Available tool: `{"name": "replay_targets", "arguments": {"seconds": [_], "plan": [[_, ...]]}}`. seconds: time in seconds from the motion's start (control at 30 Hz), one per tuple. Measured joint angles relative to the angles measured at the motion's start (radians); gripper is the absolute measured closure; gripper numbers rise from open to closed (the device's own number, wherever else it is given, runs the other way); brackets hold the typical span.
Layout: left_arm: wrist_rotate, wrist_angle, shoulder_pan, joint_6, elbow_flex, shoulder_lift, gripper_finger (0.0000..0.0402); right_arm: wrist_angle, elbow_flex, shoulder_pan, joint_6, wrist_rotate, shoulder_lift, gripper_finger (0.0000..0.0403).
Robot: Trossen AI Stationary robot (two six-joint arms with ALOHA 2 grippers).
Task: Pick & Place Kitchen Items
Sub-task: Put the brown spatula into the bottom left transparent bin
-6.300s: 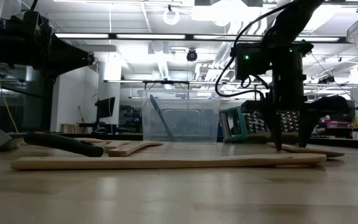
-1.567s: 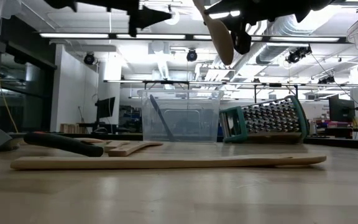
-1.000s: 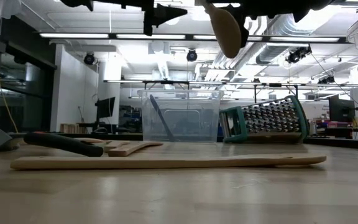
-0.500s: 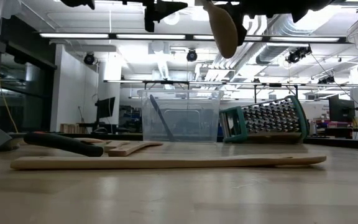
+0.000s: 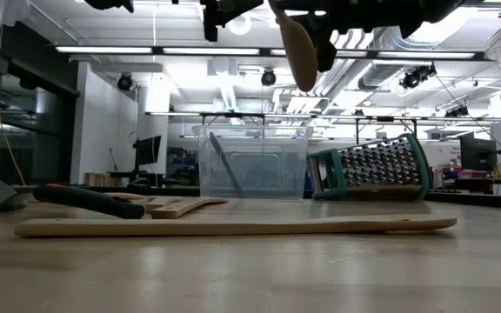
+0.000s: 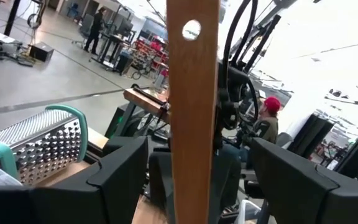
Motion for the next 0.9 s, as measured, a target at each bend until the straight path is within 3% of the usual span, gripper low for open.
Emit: {"name": "replay_targets", "arguments": {"seconds": [0.67,0.9], "plan": [[-0.014,-0.07,0.0,0.0,0.0,0.0,0.0122,0.128,0.0,0.008,0.028,0.002,0.097,0.033],[-0.019,-0.079,0.0,0.0,0.0,0.0,0.018,0.129,0.0,0.008,0.023,0.001,0.097,0.033]]}}
